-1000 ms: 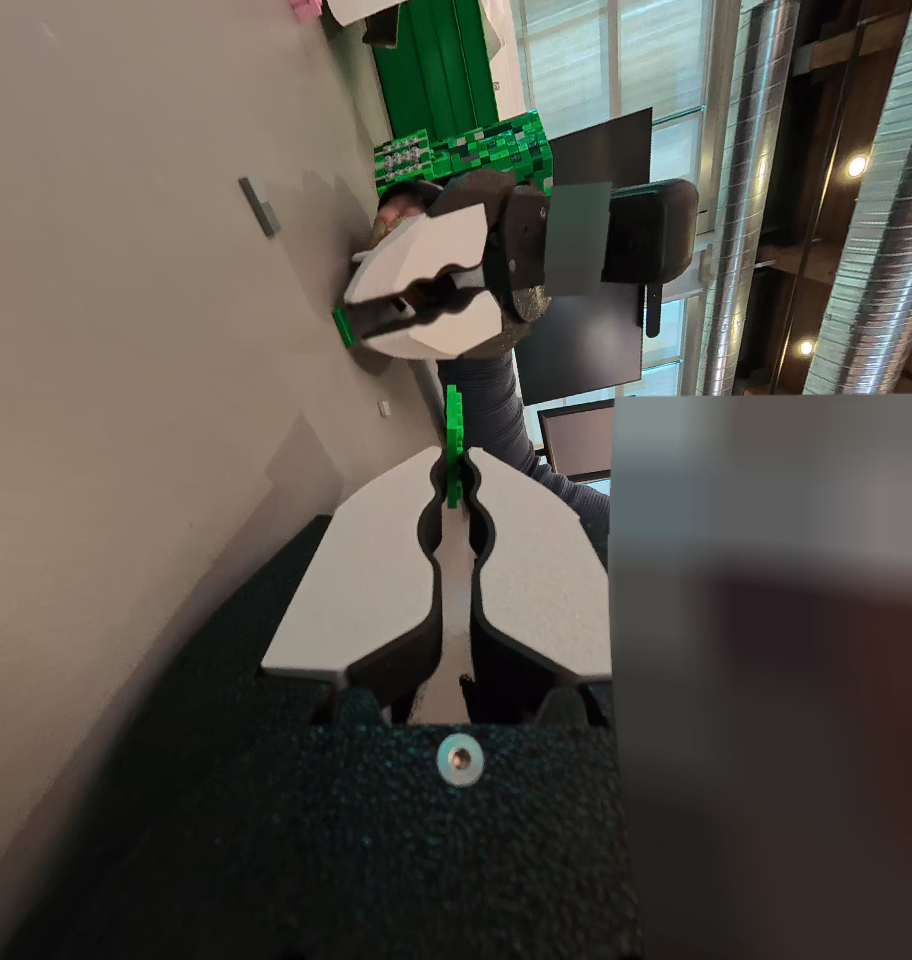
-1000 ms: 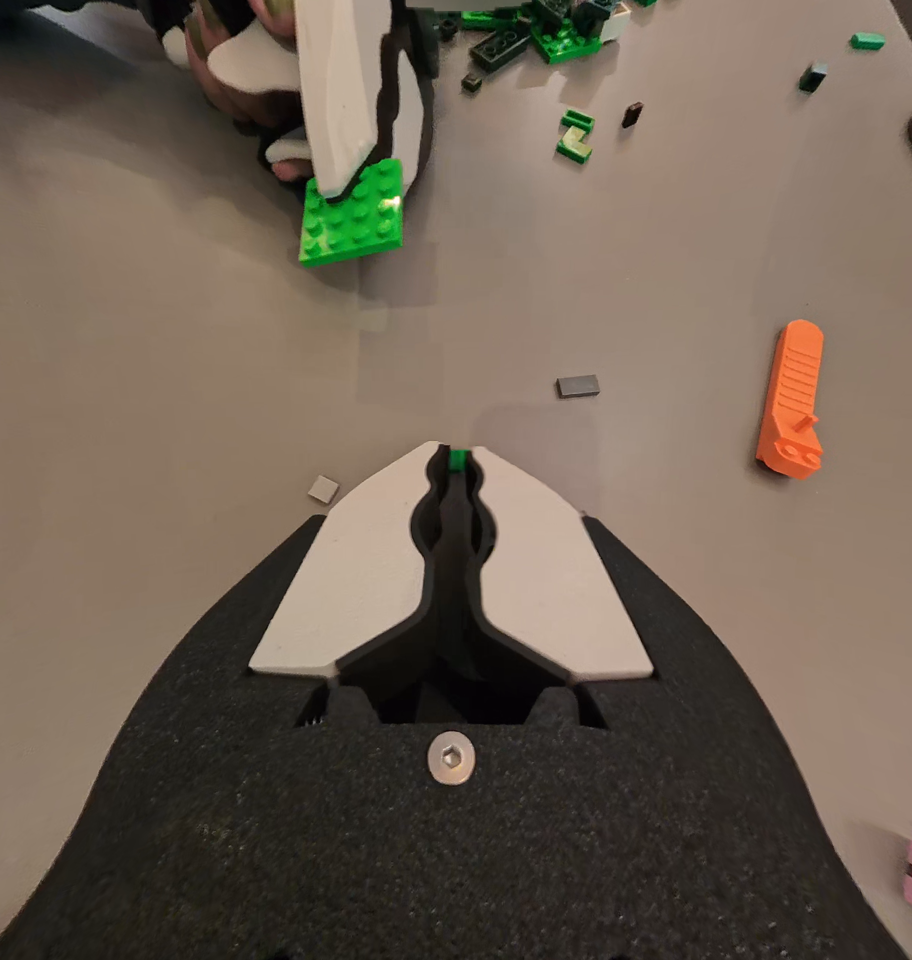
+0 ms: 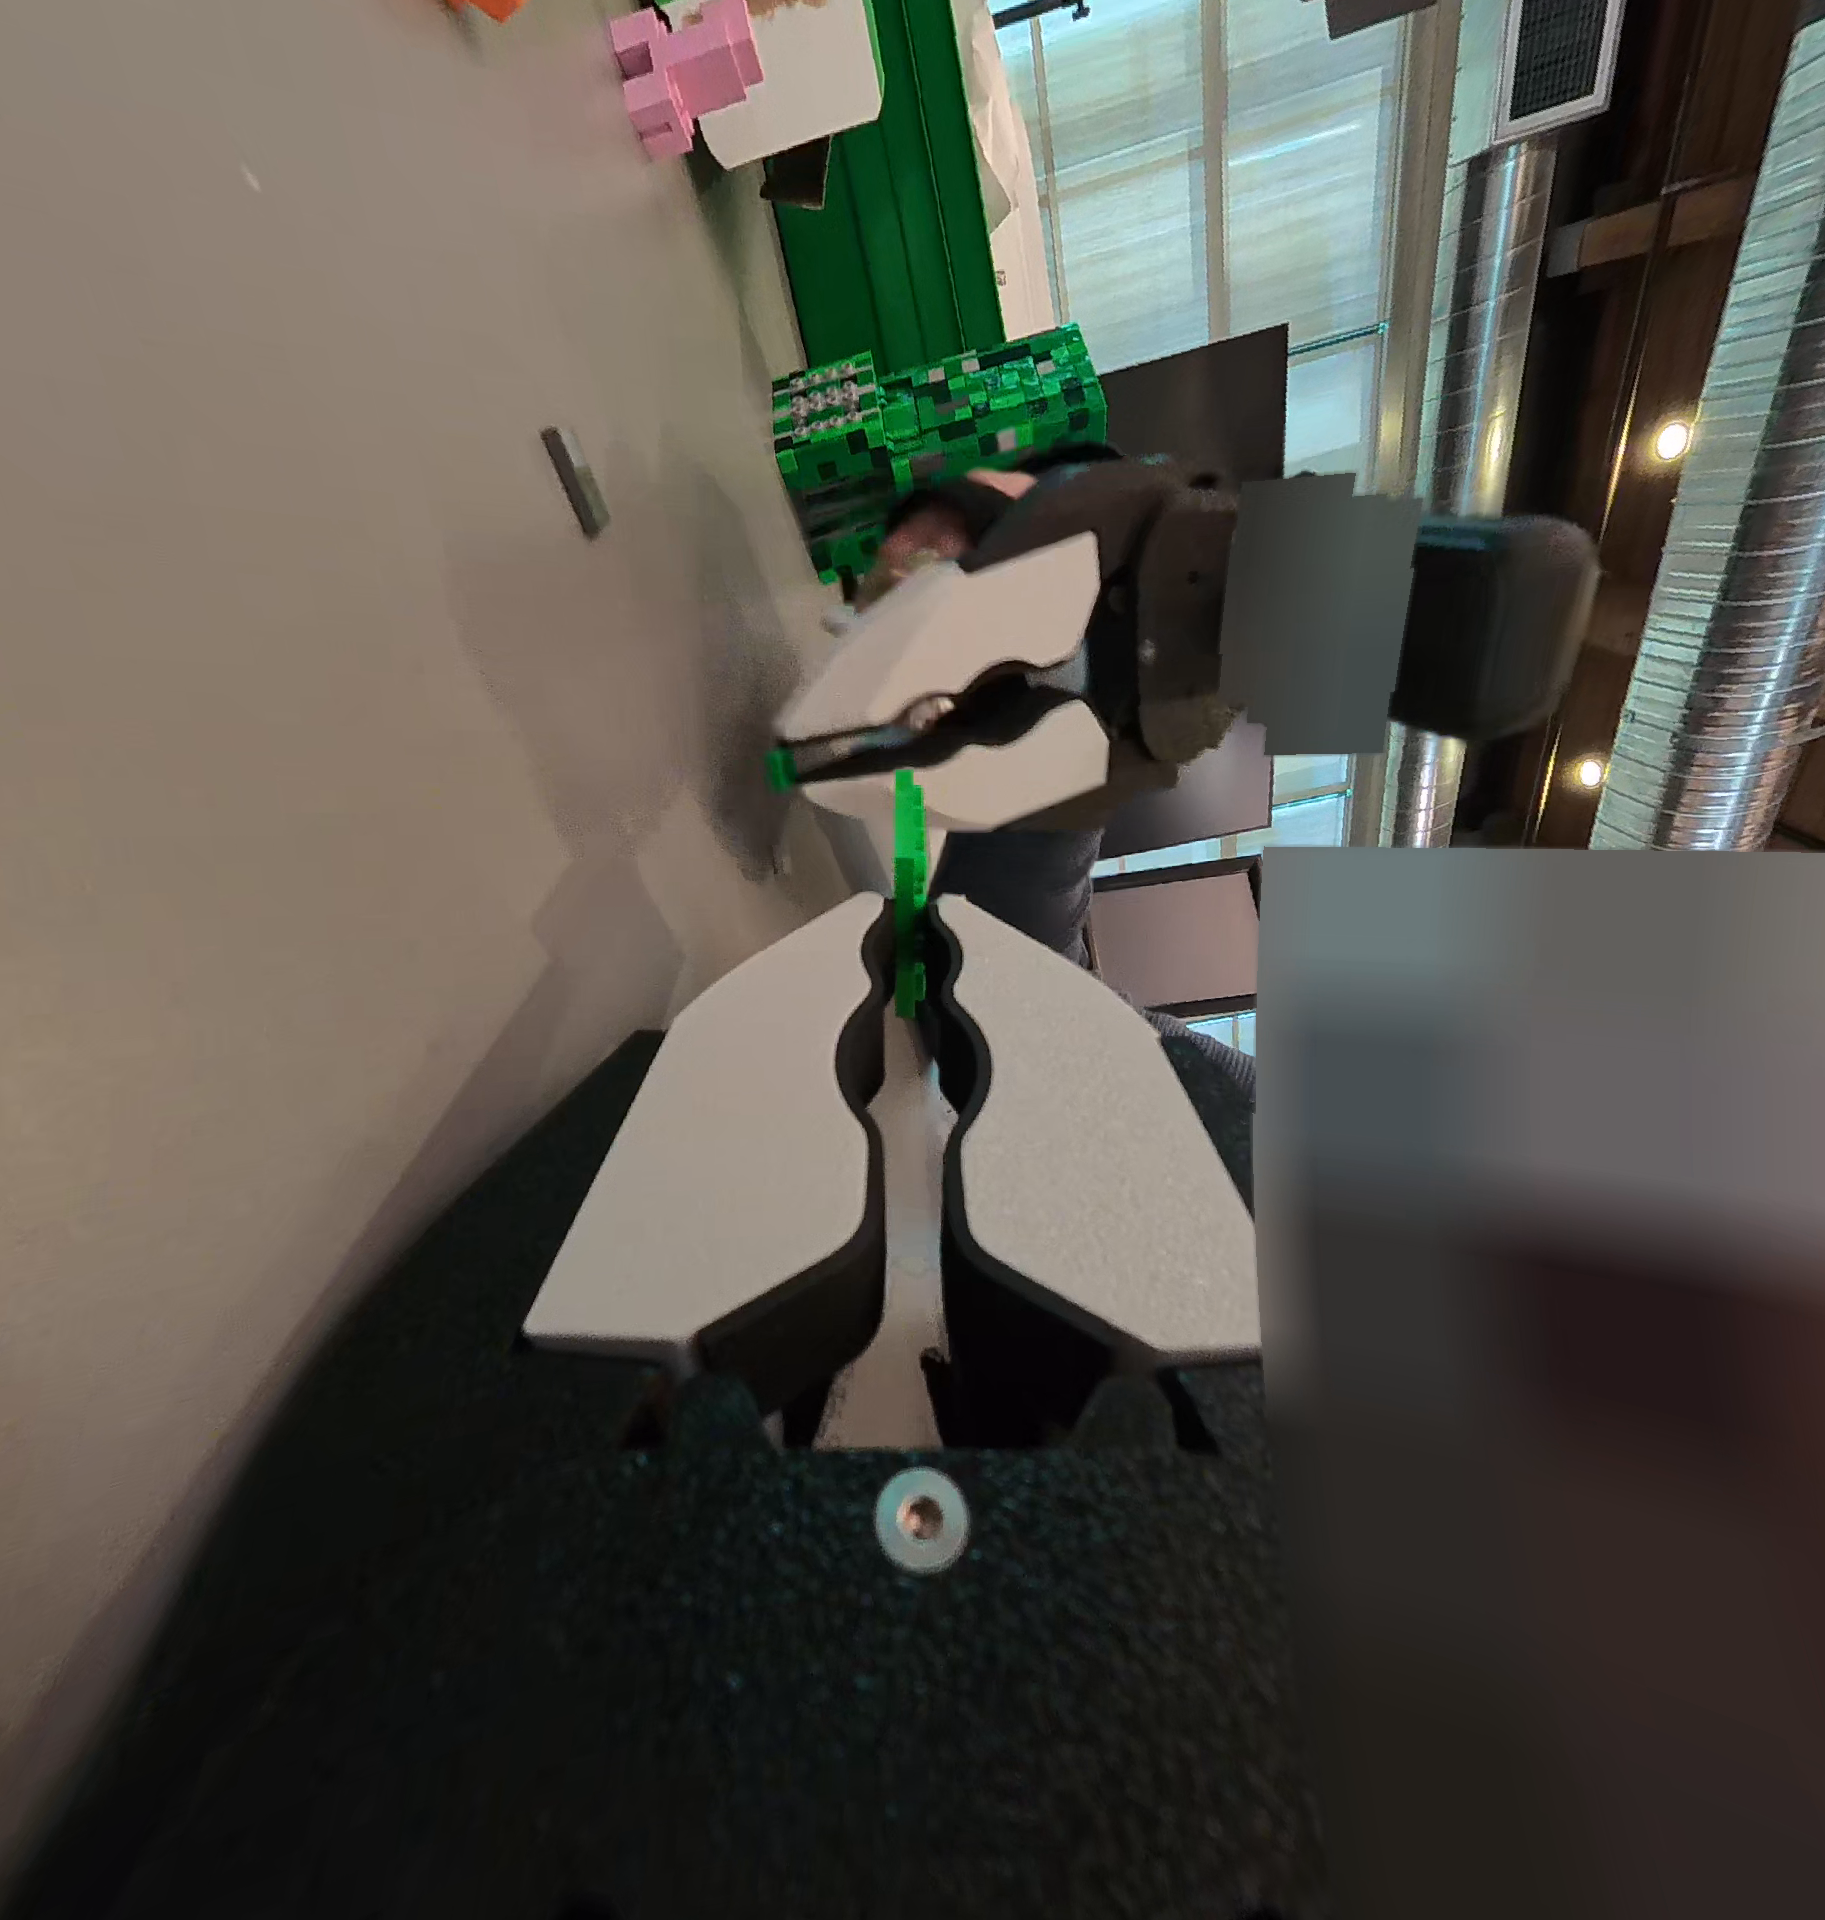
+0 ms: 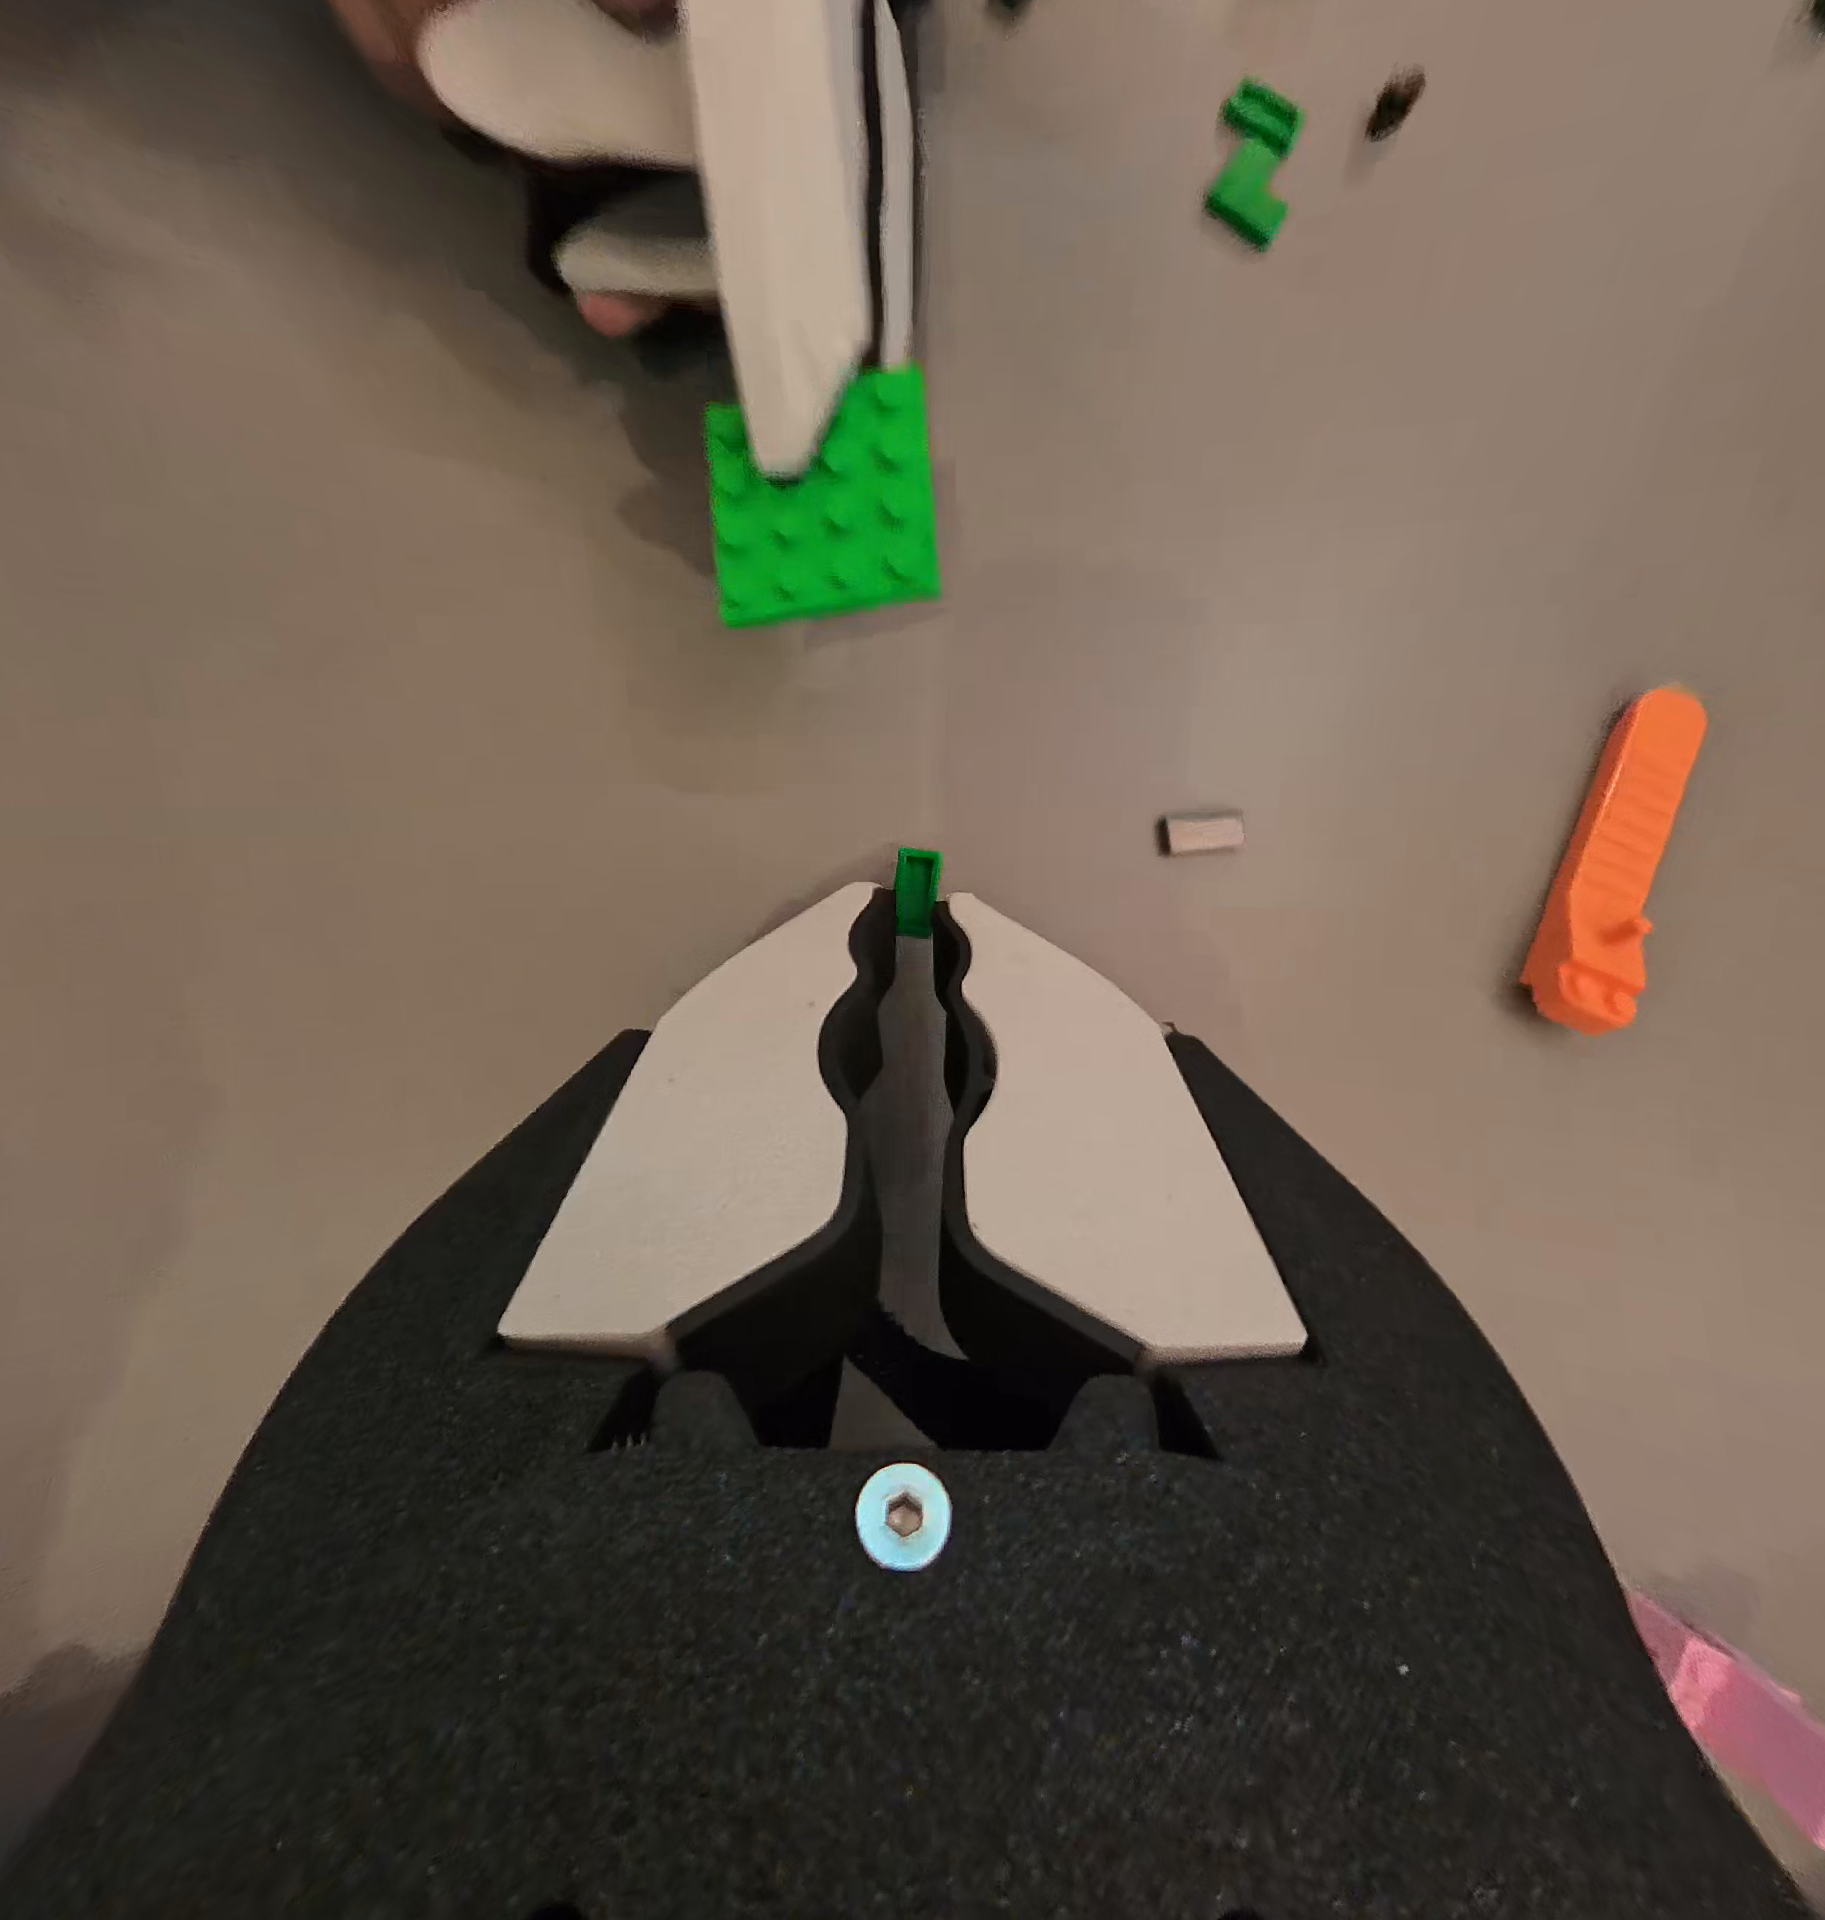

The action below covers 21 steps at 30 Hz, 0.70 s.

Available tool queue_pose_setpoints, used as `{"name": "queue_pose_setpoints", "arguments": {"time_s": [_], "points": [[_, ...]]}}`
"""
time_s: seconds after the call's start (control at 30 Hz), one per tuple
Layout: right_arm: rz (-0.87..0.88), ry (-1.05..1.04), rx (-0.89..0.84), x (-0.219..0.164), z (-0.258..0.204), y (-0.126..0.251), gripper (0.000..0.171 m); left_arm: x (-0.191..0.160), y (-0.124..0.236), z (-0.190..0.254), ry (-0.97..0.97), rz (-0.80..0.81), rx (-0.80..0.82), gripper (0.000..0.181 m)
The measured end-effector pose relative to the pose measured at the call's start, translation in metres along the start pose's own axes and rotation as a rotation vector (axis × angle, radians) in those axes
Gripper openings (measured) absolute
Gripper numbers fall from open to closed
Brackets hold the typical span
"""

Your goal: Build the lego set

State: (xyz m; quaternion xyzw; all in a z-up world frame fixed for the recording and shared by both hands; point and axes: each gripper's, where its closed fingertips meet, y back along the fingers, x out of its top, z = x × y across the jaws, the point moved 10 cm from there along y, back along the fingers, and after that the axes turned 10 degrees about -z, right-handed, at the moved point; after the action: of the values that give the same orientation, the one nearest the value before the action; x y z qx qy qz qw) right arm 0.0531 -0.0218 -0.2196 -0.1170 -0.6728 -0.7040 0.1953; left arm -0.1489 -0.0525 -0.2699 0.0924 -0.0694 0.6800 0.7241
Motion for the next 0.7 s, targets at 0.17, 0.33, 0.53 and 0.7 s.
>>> {"name": "queue_pose_setpoints", "arguments": {"time_s": [0.17, 0.33, 0.53, 0.7], "points": [[-0.018, 0.108, -0.077, 0.024, -0.019, 0.005, 0.004, 0.000, 0.000, 0.001, -0.009, 0.004, 0.012, 0.004], [-0.016, 0.157, -0.111, 0.033, -0.027, 0.008, 0.000, 0.000, -0.001, 0.001, -0.011, -0.009, 0.009, 0.004], [-0.010, 0.075, -0.021, 0.025, -0.020, 0.003, 0.005, 0.000, 0.002, 0.001, -0.014, 0.010, -0.010, 0.004], [0.044, -0.062, 0.048, 0.023, -0.012, -0.013, 0.019, 0.001, 0.008, 0.002, -0.036, 0.026, 0.034, 0.004]]}}
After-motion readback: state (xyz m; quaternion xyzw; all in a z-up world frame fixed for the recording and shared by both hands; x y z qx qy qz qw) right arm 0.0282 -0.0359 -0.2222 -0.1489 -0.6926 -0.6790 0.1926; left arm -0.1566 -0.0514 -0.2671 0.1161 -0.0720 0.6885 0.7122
